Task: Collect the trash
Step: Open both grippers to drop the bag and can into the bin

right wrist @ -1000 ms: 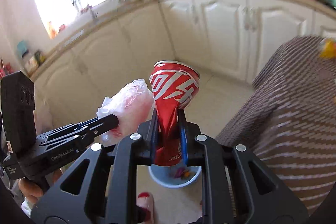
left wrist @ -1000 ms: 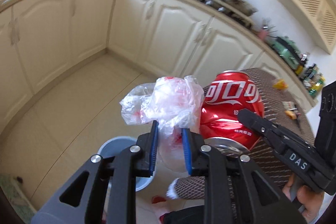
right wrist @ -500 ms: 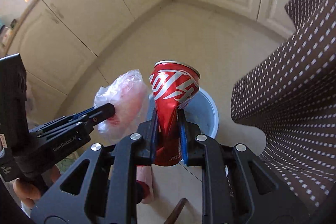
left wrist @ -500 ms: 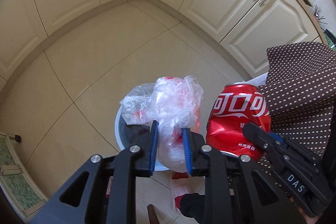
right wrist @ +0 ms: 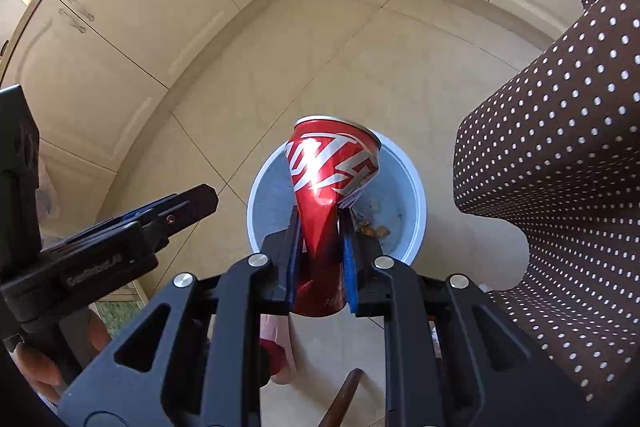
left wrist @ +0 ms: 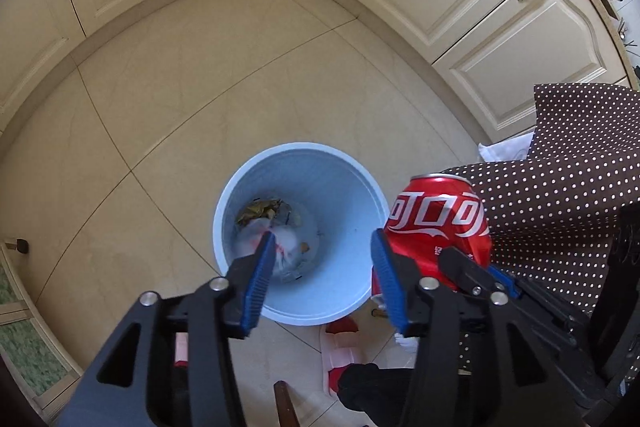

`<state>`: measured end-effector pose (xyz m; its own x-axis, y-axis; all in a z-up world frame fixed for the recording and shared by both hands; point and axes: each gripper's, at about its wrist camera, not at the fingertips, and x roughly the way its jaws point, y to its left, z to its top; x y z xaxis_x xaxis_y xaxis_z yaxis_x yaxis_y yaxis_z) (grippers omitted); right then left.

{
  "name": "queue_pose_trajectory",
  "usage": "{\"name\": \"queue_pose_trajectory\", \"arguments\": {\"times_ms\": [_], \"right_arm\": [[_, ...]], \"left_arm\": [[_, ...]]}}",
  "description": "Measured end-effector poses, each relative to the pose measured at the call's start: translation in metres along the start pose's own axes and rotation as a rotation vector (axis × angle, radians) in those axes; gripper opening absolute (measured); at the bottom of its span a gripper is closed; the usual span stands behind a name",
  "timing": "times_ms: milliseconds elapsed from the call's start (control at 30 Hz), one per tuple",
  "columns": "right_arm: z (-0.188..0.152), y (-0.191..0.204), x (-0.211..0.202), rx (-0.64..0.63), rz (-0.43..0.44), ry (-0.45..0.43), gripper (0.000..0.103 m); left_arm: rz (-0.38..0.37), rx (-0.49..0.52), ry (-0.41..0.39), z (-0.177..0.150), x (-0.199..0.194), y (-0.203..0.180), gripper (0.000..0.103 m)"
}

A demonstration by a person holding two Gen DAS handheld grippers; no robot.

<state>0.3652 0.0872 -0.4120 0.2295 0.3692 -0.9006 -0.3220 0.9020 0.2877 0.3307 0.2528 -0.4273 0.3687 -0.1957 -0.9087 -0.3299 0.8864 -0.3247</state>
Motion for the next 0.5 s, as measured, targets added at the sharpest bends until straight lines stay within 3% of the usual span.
{"name": "queue_pose_trajectory", "arguments": {"times_ms": [500], "right_arm": [[-0.003,0.004,0.021,0.018,0.007,0.031,0.018]], "left_arm": [[0.024,-0.047,0.034,0.001,0.001,0.016,0.058]]}}
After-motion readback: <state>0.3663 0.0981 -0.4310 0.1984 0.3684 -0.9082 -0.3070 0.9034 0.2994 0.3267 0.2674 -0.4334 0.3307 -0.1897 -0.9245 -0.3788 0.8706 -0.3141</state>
